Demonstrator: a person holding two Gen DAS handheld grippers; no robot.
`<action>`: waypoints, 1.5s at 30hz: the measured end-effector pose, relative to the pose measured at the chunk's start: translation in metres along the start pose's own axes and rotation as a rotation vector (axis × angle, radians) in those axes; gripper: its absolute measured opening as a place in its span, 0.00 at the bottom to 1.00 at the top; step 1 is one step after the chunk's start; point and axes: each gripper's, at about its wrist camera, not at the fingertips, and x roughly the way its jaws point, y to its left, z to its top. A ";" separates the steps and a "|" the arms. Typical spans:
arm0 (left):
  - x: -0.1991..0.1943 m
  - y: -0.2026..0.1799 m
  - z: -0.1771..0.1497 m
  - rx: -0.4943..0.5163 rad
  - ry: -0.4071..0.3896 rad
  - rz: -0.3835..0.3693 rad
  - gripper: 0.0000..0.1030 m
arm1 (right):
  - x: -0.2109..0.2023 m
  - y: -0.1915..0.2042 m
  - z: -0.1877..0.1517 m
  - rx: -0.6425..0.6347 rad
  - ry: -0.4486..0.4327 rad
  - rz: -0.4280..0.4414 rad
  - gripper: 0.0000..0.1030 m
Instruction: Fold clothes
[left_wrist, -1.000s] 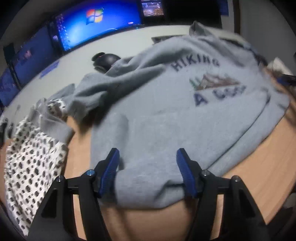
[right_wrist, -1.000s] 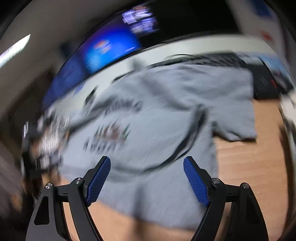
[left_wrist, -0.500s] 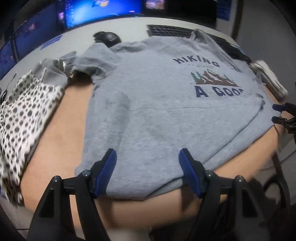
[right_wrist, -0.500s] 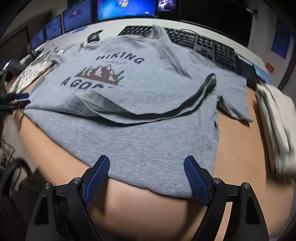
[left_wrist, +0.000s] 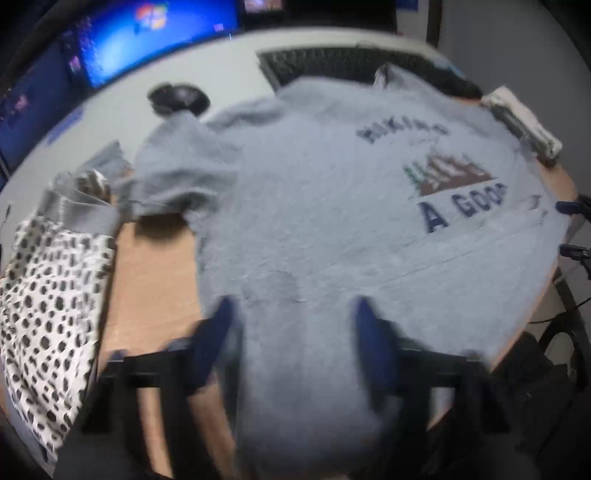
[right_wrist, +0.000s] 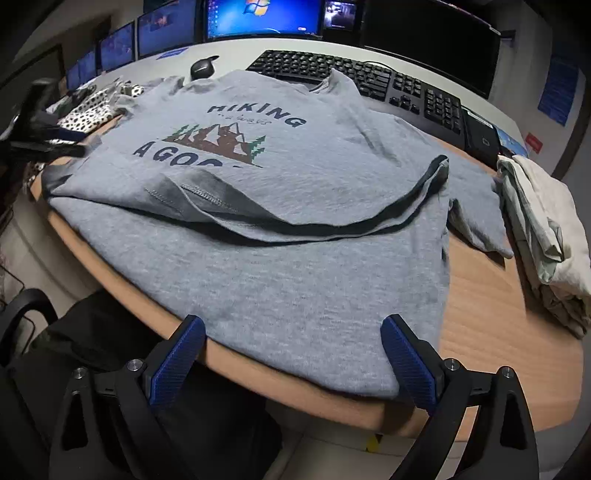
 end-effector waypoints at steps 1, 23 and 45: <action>0.005 0.000 0.002 0.001 0.009 -0.007 0.42 | -0.001 0.000 -0.001 -0.004 -0.002 0.002 0.95; 0.004 0.095 0.031 -0.360 0.027 0.177 0.73 | 0.002 0.003 0.001 0.011 -0.006 -0.010 1.00; 0.009 0.007 -0.009 -0.181 -0.011 0.040 0.83 | -0.005 -0.076 0.098 0.029 -0.085 -0.129 0.73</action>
